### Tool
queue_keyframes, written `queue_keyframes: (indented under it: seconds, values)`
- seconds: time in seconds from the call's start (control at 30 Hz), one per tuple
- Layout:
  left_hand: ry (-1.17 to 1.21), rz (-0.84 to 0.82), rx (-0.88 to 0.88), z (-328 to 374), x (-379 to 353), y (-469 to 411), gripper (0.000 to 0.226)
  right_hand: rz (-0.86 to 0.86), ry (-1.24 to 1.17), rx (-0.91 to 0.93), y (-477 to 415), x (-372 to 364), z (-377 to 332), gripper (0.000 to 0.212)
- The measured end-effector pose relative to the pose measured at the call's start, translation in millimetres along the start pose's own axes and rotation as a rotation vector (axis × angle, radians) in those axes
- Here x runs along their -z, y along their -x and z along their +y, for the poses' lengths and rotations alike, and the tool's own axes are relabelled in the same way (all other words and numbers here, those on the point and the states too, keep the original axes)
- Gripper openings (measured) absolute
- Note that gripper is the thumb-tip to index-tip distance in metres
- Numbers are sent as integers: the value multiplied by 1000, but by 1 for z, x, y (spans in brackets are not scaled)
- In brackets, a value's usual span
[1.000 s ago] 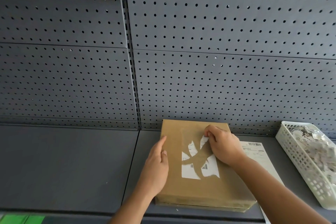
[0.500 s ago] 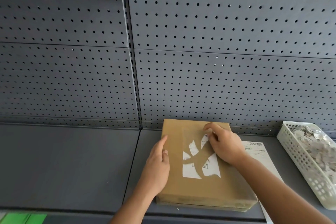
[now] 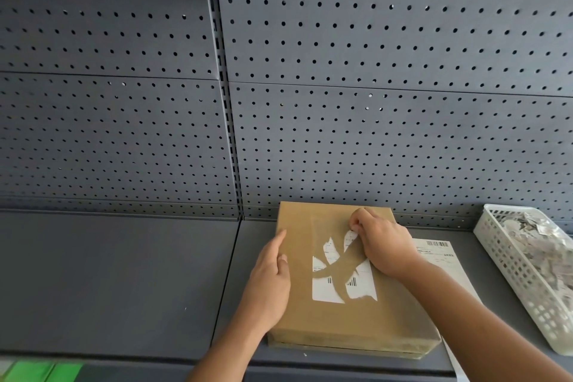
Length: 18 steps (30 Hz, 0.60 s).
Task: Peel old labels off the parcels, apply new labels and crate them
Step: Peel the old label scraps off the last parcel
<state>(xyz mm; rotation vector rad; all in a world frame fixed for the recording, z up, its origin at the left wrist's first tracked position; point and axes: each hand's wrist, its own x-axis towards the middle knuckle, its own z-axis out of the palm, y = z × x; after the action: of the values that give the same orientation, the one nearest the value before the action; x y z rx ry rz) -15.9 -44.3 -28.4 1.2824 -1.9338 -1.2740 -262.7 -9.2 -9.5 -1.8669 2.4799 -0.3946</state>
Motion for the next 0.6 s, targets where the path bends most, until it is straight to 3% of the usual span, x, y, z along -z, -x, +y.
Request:
queue_keyframes:
  seconds: [0.33, 0.47, 0.6]
  values:
    - [-10, 7, 2, -1, 0, -2, 49, 45, -261, 22, 13, 2, 6, 7]
    - [-11, 7, 1, 0, 0, -1, 49, 28, -251, 25, 15, 3, 4, 23]
    - [-9, 14, 2, 0, 0, 0, 49, 60, -271, 25, 15, 6, -1, 6]
